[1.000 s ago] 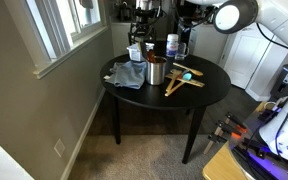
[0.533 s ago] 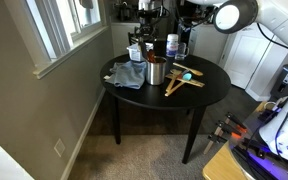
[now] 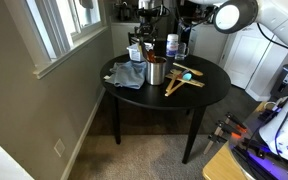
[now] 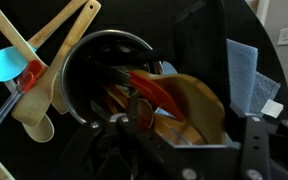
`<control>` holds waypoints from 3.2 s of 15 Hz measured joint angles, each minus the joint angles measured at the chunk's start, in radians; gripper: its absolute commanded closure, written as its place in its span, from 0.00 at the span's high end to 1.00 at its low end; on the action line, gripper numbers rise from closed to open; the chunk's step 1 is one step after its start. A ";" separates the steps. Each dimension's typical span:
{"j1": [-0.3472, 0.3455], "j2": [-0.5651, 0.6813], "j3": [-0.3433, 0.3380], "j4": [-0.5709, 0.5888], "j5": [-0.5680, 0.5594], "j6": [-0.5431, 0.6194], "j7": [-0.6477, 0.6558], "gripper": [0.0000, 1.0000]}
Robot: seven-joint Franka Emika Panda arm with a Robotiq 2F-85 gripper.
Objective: Remove one wooden spoon from the silver holder and put it on the table.
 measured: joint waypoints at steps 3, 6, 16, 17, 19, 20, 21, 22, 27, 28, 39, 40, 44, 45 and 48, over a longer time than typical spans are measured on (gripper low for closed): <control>0.001 0.000 0.004 0.004 0.000 0.000 0.000 0.32; 0.001 0.000 0.007 0.005 0.000 0.000 0.000 0.13; 0.001 0.019 0.011 0.108 -0.003 -0.064 -0.011 0.06; 0.002 0.017 0.011 0.113 -0.003 -0.064 -0.017 0.06; 0.006 0.017 0.011 0.126 -0.003 -0.064 -0.026 0.06; 0.007 0.017 0.011 0.133 -0.005 -0.064 -0.032 0.06; 0.008 0.015 0.011 0.135 -0.007 -0.064 -0.040 0.06; 0.010 0.013 0.011 0.135 -0.012 -0.064 -0.050 0.06; 0.035 -0.011 0.007 0.136 -0.065 -0.065 -0.089 0.06; 0.042 -0.018 0.005 0.136 -0.076 -0.067 -0.089 0.06; 0.125 -0.143 -0.018 0.137 -0.133 -0.204 -0.106 0.06; 0.129 -0.156 -0.020 0.138 -0.141 -0.217 -0.106 0.06; 0.149 -0.198 -0.038 0.138 -0.182 -0.272 -0.106 0.06; 0.155 -0.202 -0.045 0.138 -0.198 -0.287 -0.107 0.06; 0.179 -0.213 -0.069 0.138 -0.248 -0.341 -0.117 0.06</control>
